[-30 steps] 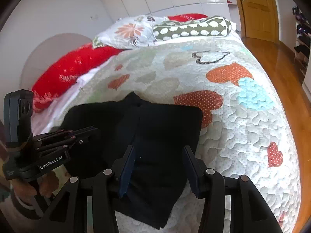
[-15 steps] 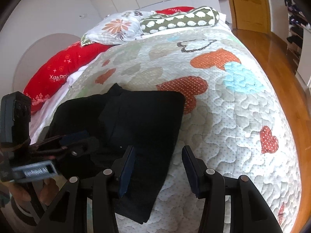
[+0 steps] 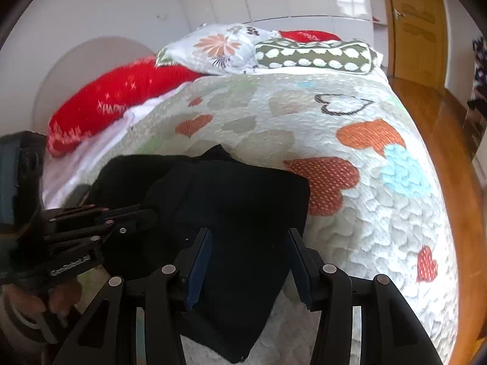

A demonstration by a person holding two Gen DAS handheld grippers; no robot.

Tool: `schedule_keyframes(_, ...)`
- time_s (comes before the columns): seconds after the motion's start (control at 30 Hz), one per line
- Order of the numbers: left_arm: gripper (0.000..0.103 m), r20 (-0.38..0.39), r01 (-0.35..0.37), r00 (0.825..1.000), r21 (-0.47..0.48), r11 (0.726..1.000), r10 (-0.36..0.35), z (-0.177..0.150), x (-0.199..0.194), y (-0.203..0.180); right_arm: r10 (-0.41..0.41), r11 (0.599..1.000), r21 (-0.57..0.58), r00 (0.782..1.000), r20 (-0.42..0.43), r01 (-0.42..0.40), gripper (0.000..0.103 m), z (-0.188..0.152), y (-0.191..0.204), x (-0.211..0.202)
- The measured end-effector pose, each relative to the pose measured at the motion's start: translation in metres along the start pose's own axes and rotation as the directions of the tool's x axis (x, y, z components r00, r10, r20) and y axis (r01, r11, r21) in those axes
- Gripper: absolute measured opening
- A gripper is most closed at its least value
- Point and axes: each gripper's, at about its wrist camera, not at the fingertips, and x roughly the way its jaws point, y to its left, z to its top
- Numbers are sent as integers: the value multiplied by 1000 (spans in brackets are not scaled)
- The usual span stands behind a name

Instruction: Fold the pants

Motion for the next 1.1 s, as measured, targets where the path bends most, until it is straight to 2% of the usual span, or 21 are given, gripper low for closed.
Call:
schedule_keyframes(0.13, 6, -23, -35, 999, -27, 999, 35, -9, 13, 5, 53, 996, -61, 996, -72, -57, 48, -3, 12, 26)
schedule_keyframes(0.23, 12, -32, -25, 999, -54, 998, 23, -10, 16, 10, -2, 995, -101, 991, -134, -12, 49, -8, 17, 49)
schedule_keyframes(0.33, 16, -38, -20, 999, -73, 997, 17, -10, 10, 14, -20, 992, -130, 992, -126, 4, 49, -8, 22, 45)
schedule_keyframes(0.4, 23, -26, -39, 999, -75, 996, 37, -12, 2, 17, -7, 992, -124, 993, -115, -8, 48, -6, 22, 38)
schedule_keyframes(0.6, 24, -12, -63, 998, -98, 993, 63, -22, -16, 32, -9, 987, -160, 995, -101, -7, 48, -4, 37, 25)
schedule_keyframes(0.83, 24, 8, -109, 994, -127, 986, 111, -32, -35, 51, -6, 980, -197, 993, -122, -19, 48, -1, 57, 36)
schedule_keyframes(0.87, 29, 10, -112, 993, -135, 984, 115, -33, -38, 55, -6, 980, -200, 992, -124, -20, 48, -2, 58, 38)
schedule_keyframes(0.9, 44, 14, -113, 993, -143, 983, 116, -34, -40, 58, -4, 979, -204, 992, -129, -22, 48, -3, 60, 40)
schedule_keyframes(0.97, 58, 30, -106, 993, -167, 980, 112, -36, -44, 64, -14, 977, -213, 989, -145, -18, 48, -4, 63, 47)
schedule_keyframes(1.1, 58, 39, -98, 993, -196, 976, 108, -40, -49, 70, -39, 976, -216, 985, -170, 1, 48, -8, 63, 58)
